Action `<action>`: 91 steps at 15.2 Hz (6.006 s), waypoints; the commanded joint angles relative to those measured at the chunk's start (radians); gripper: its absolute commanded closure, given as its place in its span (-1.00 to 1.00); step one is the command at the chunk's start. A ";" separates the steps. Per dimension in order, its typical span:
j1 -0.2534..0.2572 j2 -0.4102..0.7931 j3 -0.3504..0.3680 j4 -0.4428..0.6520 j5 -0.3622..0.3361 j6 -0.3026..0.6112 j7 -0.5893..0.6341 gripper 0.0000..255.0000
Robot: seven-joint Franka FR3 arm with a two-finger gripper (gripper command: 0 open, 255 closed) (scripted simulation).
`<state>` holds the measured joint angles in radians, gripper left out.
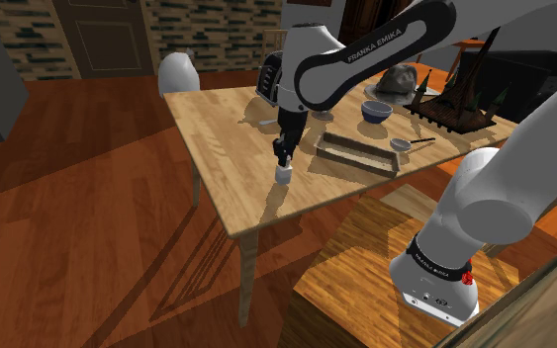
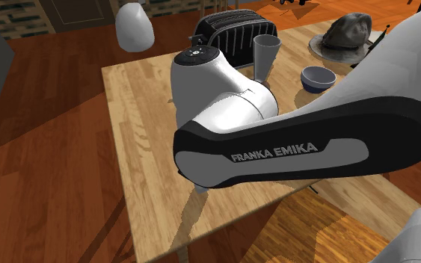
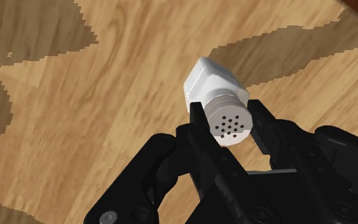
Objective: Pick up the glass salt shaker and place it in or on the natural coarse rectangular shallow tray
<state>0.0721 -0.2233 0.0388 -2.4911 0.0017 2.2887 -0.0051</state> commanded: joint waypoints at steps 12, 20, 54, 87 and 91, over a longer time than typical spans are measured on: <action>0.001 -0.082 -0.002 0.094 0.003 -0.176 -0.003 1.00; 0.001 -0.116 -0.003 0.173 0.003 -0.289 -0.005 1.00; -0.238 -0.278 -0.459 0.154 -0.203 -0.401 -0.589 1.00; -0.242 -0.257 -0.480 0.058 -0.213 -0.283 -0.589 -1.00; -0.242 -0.265 -0.475 0.078 -0.212 -0.311 -0.589 -1.00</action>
<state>-0.1693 -0.4866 -0.4368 -2.4170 -0.2100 1.9833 -0.5936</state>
